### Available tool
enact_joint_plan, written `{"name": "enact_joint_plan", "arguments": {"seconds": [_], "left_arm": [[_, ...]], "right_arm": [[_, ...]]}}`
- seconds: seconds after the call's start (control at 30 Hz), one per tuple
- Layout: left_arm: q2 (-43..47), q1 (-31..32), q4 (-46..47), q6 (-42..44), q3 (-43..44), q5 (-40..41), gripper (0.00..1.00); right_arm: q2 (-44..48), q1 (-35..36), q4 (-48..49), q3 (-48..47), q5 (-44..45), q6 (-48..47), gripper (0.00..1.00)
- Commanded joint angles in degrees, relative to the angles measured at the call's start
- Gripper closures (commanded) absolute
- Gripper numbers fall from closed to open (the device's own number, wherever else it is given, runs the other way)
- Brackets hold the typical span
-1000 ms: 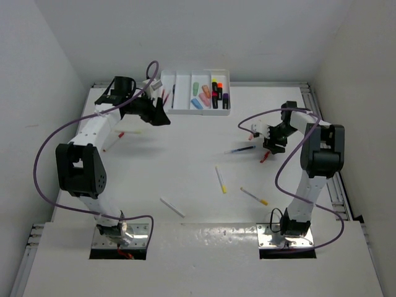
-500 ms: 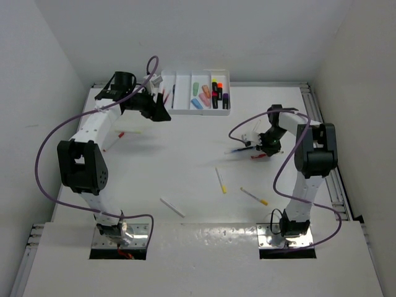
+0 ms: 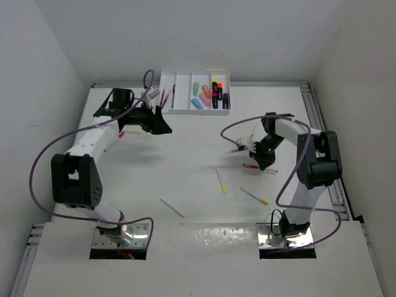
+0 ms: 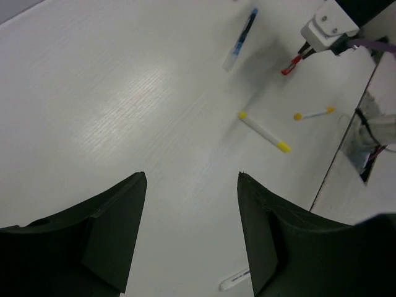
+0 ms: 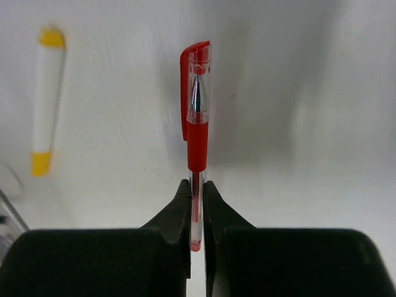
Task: Sort the stationery into containers
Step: Grab a piece of stationery with the right arm, then pass the stationery from the right arm to the left
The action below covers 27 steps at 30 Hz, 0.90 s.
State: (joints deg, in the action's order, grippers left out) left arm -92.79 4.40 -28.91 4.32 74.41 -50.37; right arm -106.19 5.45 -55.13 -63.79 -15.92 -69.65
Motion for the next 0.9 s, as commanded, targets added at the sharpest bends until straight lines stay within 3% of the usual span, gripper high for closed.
{"name": "enact_joint_plan", "arguments": {"seconds": [0.0,0.07,0.2,0.23,0.3,0.33,0.37,0.43,0.53,0.7,0.87], "left_arm": [[10.0,-0.5,16.8,-9.4,-6.1,-4.4,0.34],[14.1,-0.5,24.4,-13.6,-10.7,-4.7,0.34],[17.3,0.8,31.8,-20.5,-14.0,-4.2,0.37],[17.5,1.3,32.9,-22.1,-14.7,-4.1,0.37],[18.1,3.3,34.1,-23.9,-15.3,-3.2,0.38],[18.3,3.9,36.4,-26.5,-16.2,-3.2,0.38],[18.4,5.3,37.9,-27.9,-16.6,-2.6,0.36],[18.1,6.6,41.5,-32.9,-17.4,-1.7,0.33],[16.9,8.0,45.1,-38.3,-18.5,-0.6,0.3],[13.5,11.5,50.9,-46.0,-20.4,-0.2,0.28],[10.8,14.2,54.7,-49.7,-21.5,0.6,0.27]], "right_arm": [[5.8,-0.4,-3.1,-8.9,-13.0,12.7,1.0],[6.7,-0.7,-3.0,-14.7,-16.8,18.4,1.0],[7.6,-1.5,0.3,-22.8,-31.7,42.0,1.0],[8.0,-1.5,5.5,-22.7,-34.3,46.7,1.0],[11.4,-0.9,15.3,-19.6,-39.2,64.7,1.0],[12.7,0.1,28.0,-14.7,-39.6,71.9,1.0],[15.4,0.8,34.7,-12.1,-39.6,81.6,1.0],[17.2,2.0,49.3,-6.3,-39.4,90.3,1.0],[17.9,4.1,63.4,-2.6,-40.6,109.6,1.0],[18.2,4.4,87.2,3.8,-40.7,131.4,1.0],[18.1,4.3,94.6,6.2,-39.3,140.2,1.0]]}}
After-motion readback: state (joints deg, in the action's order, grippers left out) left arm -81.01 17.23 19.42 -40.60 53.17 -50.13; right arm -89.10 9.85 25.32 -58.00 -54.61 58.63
